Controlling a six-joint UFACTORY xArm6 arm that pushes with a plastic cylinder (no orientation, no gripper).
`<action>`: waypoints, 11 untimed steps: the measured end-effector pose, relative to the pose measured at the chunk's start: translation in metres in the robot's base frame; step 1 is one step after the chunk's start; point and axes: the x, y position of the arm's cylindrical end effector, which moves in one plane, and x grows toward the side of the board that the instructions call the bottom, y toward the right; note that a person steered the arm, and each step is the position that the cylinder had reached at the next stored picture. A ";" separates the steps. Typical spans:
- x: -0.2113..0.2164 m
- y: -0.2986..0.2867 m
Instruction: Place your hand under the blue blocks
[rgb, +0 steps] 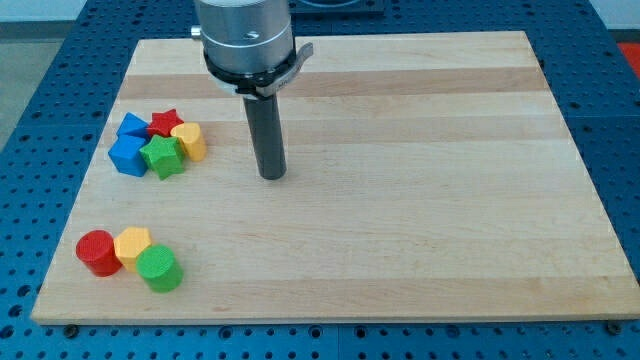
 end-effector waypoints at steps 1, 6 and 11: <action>0.004 -0.035; 0.056 -0.085; 0.055 -0.155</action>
